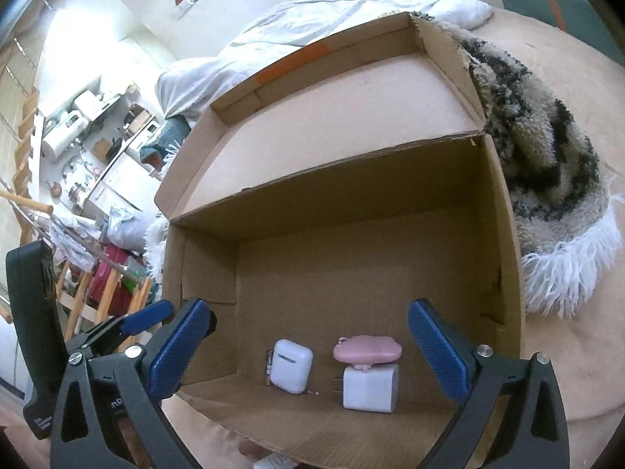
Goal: Organize rigid objects
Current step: 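Raise both open grippers out of the box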
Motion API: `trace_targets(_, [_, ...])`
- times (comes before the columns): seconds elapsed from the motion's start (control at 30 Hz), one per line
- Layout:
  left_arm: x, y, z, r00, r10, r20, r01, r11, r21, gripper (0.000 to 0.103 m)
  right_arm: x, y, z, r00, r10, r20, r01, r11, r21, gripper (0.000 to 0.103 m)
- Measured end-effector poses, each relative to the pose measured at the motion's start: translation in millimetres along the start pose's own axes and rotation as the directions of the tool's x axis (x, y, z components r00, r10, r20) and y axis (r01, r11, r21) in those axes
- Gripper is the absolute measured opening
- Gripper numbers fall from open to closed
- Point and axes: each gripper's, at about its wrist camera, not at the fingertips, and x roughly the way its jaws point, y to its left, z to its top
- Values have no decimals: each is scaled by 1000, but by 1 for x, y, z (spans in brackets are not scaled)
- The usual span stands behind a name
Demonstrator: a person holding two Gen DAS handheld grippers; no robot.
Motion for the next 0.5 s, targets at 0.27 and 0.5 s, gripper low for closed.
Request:
trace_targets(0.27, [-8,2,-2,1000,8,19,-8,1000,8,72,-14,-6,-2,999,-13,35,12,1000,28,103])
trace_targets(0.5, [-23,8,-4,1000,-5,28,5,1000,5,72,-30,-6,-5,998,-12,65,8,999,47,103])
